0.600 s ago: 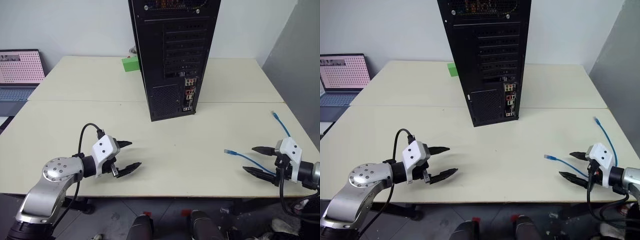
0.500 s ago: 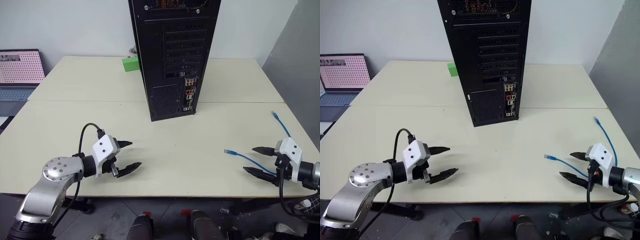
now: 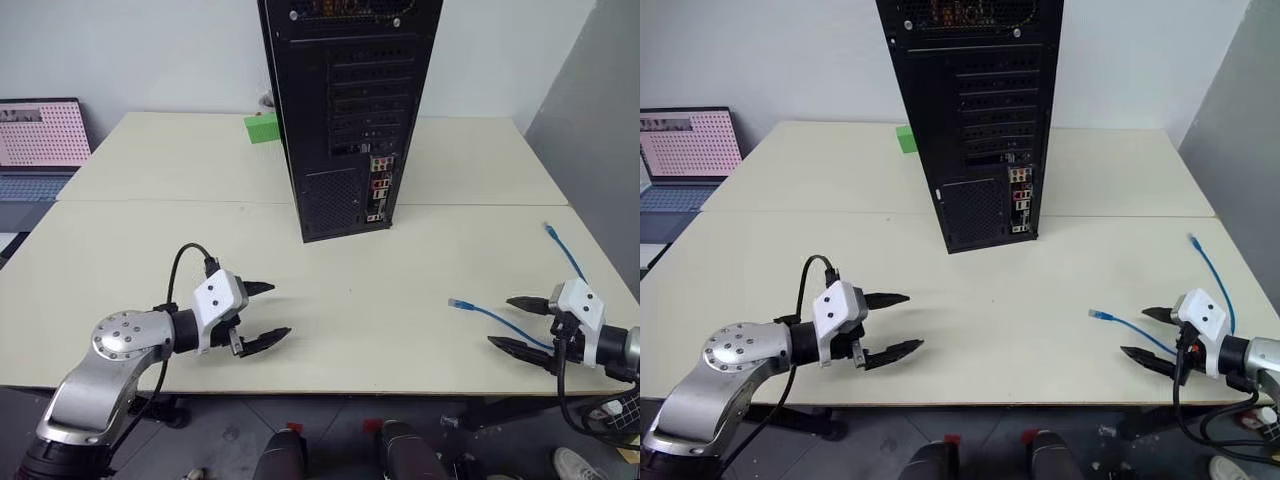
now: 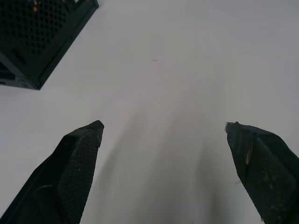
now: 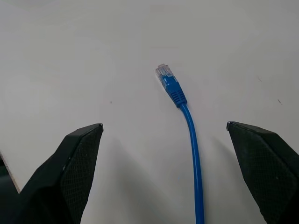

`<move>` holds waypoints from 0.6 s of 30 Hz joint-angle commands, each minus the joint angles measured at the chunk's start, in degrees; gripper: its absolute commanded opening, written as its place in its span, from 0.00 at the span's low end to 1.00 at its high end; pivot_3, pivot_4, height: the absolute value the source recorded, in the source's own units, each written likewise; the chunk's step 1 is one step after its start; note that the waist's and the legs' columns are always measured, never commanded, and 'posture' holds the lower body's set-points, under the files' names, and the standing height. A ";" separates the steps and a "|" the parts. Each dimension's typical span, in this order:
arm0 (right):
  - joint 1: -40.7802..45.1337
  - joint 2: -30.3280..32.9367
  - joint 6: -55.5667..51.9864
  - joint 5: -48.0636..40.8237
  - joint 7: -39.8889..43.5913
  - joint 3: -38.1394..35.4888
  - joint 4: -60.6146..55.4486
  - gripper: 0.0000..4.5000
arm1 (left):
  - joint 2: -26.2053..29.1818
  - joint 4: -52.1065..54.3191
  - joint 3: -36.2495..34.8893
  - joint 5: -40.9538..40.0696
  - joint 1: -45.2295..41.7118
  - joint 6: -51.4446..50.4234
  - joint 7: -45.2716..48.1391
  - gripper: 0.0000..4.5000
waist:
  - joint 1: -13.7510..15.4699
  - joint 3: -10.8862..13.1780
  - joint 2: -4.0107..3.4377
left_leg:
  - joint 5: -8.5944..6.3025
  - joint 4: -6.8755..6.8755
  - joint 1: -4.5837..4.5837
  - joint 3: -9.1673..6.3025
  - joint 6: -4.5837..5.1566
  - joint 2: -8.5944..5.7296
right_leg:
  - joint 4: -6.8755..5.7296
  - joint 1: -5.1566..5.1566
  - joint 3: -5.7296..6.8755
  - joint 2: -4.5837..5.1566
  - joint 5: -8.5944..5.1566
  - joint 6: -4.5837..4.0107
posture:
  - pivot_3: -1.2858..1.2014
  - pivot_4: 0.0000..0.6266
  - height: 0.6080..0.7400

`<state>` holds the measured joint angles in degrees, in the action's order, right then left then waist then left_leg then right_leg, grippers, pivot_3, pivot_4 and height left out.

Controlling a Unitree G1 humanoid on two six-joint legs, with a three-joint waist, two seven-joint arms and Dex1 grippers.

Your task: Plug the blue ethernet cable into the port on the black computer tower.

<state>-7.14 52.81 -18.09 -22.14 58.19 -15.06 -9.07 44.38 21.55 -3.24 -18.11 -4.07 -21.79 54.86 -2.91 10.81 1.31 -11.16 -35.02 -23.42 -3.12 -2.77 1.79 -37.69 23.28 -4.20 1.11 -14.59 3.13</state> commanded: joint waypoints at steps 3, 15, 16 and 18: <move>2.10 -0.56 -1.71 1.17 -2.05 0.76 -0.28 1.00 | -1.16 2.41 5.32 -0.17 -4.06 -0.03 1.37 0.99 | -0.03 0.00 0.00 | 0.00 0.00 0.00 0.00 0.00 0.00 | -0.01 0.00 0.00 0.00 0.00 0.00 | 0.52 0.24 1.00; 10.55 -3.10 -0.07 5.68 -1.25 7.72 13.58 0.94 | -5.10 -2.10 14.31 1.85 -11.37 3.86 5.08 1.00 | -0.11 -0.01 0.00 | 0.00 -0.06 0.01 0.00 0.00 -0.02 | -0.05 -0.04 -0.01 -0.02 0.02 0.03 | 0.52 0.24 1.00; 10.94 -3.10 0.09 5.84 -0.83 8.00 14.42 0.90 | -5.31 -2.22 14.52 1.92 -11.49 3.92 5.15 1.00 | -0.11 -0.01 0.00 | 0.00 -0.06 0.01 0.00 0.00 -0.02 | -0.04 -0.04 -0.01 -0.02 0.02 0.03 | 0.52 0.24 1.00; 11.44 -2.78 -0.03 5.98 0.28 8.59 15.13 0.79 | -5.53 -2.23 14.91 1.58 -11.60 3.75 5.58 1.00 | -0.08 -0.01 0.00 | 0.00 -0.08 0.02 -0.01 0.00 -0.02 | -0.05 -0.06 0.00 -0.02 0.03 0.04 | 0.52 0.24 1.00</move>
<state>4.05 49.37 -18.26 -16.92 57.29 -7.19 5.21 38.95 18.62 11.44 -16.35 -14.98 -18.87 59.77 -2.99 10.80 1.31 -11.16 -35.10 -23.40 -3.14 -2.77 1.77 -37.75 23.22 -4.20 1.09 -14.57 3.17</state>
